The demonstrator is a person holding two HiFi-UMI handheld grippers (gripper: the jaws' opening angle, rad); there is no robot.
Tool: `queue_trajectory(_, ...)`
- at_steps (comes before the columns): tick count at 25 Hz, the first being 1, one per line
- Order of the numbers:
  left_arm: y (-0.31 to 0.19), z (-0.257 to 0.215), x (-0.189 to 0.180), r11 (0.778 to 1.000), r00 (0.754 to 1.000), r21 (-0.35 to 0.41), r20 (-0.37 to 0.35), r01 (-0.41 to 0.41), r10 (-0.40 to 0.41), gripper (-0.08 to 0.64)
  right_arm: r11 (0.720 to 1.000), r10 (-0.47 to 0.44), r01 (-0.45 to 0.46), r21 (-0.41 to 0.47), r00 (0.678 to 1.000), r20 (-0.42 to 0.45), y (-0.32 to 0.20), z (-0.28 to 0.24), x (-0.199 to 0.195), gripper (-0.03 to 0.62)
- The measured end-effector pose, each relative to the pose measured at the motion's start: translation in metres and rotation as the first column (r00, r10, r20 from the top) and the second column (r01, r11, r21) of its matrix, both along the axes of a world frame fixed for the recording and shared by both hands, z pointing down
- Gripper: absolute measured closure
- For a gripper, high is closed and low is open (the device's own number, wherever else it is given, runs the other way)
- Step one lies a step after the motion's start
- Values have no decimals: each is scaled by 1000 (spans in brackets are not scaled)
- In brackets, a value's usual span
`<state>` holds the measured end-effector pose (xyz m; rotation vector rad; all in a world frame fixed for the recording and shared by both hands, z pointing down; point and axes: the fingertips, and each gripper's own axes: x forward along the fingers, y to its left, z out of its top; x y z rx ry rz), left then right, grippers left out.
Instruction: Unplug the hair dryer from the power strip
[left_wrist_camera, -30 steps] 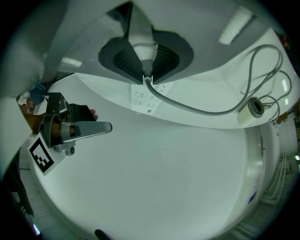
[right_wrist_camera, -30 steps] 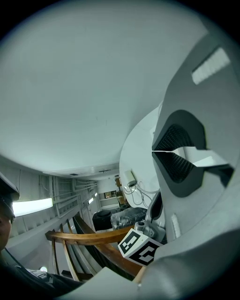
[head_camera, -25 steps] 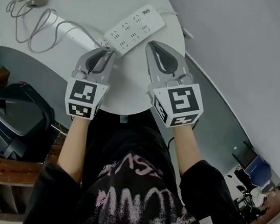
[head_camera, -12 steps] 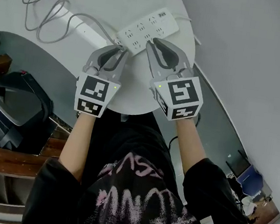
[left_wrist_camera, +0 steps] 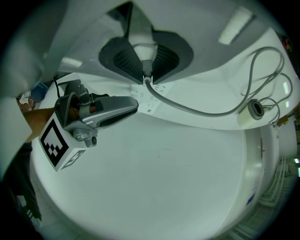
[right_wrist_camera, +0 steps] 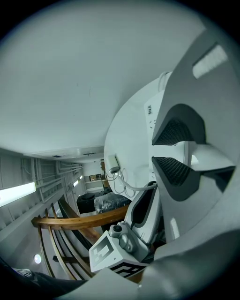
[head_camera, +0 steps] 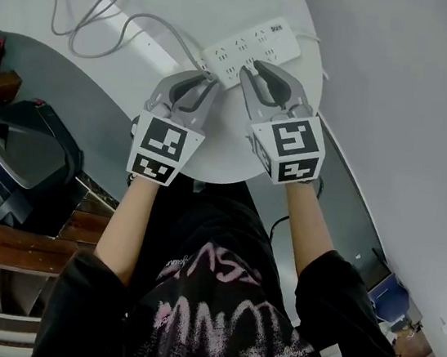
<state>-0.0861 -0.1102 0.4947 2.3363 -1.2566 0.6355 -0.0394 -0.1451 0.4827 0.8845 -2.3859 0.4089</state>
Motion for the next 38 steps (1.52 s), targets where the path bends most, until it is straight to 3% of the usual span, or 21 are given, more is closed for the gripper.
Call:
queue_trajectory(20, 0, 0, 0, 1000, 1000, -2, -6, 2, -2, 492, 998, -54, 51, -42, 996, -72, -3, 29, -6, 486)
queue_trajectory(38, 0, 0, 0, 1000, 1000, -9, -10, -4, 4, 492, 997, -55, 50, -63, 995, -82, 0, 35, -8, 471)
